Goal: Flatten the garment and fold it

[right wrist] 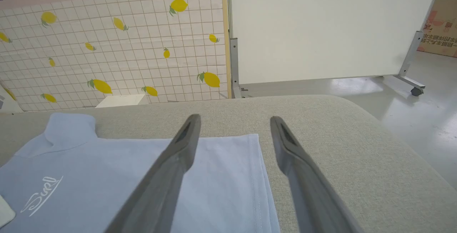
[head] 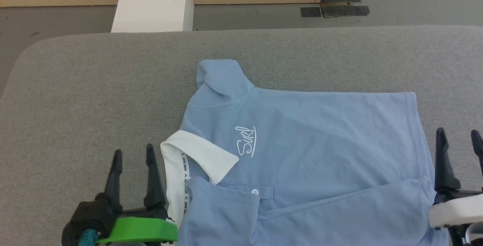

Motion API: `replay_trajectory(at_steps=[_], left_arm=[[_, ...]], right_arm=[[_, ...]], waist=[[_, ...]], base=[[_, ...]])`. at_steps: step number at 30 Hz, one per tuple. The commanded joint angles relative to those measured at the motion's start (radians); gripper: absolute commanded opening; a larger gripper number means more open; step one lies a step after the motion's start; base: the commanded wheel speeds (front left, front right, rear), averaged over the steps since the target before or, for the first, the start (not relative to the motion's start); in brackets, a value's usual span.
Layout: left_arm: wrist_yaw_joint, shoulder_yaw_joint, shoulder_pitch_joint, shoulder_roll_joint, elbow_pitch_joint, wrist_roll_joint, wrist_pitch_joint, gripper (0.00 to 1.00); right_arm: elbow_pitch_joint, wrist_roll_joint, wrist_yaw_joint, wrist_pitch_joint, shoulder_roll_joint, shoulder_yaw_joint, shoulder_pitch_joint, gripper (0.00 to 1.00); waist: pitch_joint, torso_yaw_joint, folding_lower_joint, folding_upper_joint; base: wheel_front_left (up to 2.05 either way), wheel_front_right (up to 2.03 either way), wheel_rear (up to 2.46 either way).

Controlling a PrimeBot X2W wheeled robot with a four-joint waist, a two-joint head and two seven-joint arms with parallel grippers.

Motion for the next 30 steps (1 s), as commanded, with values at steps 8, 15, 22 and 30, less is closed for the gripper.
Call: replay_trajectory(at_steps=[8, 15, 22, 30], left_arm=[[-0.027, -0.001, -0.18, 0.029, 0.02, 0.016, 0.012, 1.0], [-0.148, -0.007, -0.591, 0.195, 0.019, -0.039, 0.428, 1.0], [-0.222, -0.097, -0.873, 0.25, 0.227, -0.098, 0.748, 1.0], [-0.246, -0.187, -1.057, 0.227, 0.419, -0.186, 0.974, 1.0]], right_arm=[[0.067, 0.01, -0.001, -0.102, 0.002, 0.01, -0.037, 1.0], [0.048, 0.012, -0.001, -0.112, 0.002, 0.021, -0.094, 1.0], [0.069, 0.027, -0.001, -0.118, 0.003, 0.032, -0.122, 1.0], [0.095, 0.031, -0.001, -0.124, 0.003, 0.052, -0.162, 1.0]], waist=[[0.057, 0.008, 0.0, 0.0], [0.158, -0.01, 0.0, 0.0], [0.243, -0.038, 0.0, 0.0], [0.329, -0.083, 0.0, 0.0]], base=[[0.0, 0.0, 0.0], [0.0, 0.0, 0.0], [0.0, 0.0, 0.0], [0.0, 0.0, 0.0]])
